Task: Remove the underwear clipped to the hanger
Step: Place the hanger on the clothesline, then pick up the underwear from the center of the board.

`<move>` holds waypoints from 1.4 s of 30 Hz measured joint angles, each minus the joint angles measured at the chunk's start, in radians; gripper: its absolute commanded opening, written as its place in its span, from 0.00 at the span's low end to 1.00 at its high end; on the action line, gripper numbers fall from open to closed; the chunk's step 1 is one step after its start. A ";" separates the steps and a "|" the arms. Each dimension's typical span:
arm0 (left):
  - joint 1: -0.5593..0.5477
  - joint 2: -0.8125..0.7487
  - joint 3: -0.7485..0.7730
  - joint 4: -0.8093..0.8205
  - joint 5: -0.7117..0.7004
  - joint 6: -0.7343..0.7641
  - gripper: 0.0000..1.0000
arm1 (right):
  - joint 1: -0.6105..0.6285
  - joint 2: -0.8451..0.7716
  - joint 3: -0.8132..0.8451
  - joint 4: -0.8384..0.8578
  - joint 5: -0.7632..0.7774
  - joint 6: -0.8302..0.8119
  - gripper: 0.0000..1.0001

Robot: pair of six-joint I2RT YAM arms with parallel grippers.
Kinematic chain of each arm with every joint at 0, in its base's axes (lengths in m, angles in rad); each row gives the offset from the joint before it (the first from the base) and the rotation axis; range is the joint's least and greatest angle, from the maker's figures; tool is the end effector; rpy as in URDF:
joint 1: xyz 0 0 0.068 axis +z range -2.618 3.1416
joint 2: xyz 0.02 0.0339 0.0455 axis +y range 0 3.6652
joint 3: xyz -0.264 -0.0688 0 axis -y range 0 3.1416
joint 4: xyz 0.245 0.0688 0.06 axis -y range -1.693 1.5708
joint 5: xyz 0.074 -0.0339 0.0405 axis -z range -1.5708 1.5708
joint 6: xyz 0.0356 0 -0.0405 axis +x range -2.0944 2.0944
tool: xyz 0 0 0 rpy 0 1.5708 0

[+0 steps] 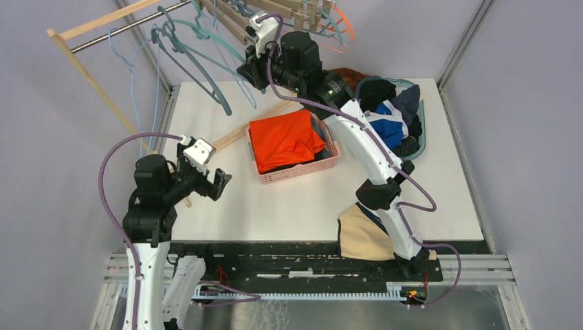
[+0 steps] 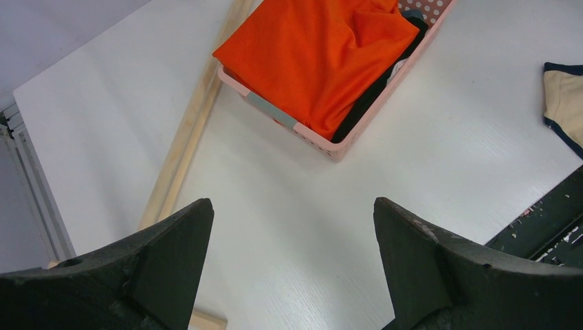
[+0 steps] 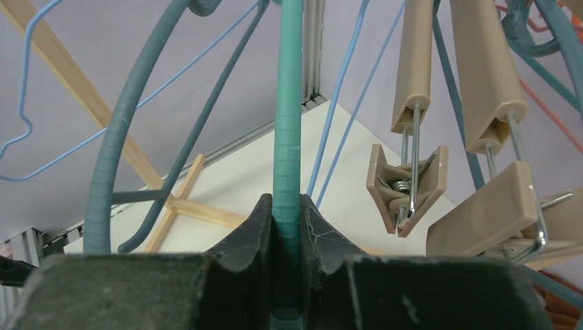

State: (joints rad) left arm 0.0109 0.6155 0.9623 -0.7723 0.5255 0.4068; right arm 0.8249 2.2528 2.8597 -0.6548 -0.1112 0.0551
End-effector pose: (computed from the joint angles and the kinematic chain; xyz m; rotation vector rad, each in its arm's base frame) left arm 0.1101 -0.0167 0.3624 0.7023 1.8126 -0.2479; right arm 0.3111 0.3425 0.5022 -0.7097 1.5157 0.7627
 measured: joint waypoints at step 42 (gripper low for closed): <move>0.000 -0.028 -0.031 -0.005 -0.007 0.029 0.97 | 0.128 -0.401 -0.407 -0.158 0.174 -0.227 0.90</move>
State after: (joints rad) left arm 0.0109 0.5873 0.9310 -0.7769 0.5186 0.4358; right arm 0.9531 1.8523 2.4527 -0.8124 0.0624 -0.1715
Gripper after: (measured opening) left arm 0.950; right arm 0.855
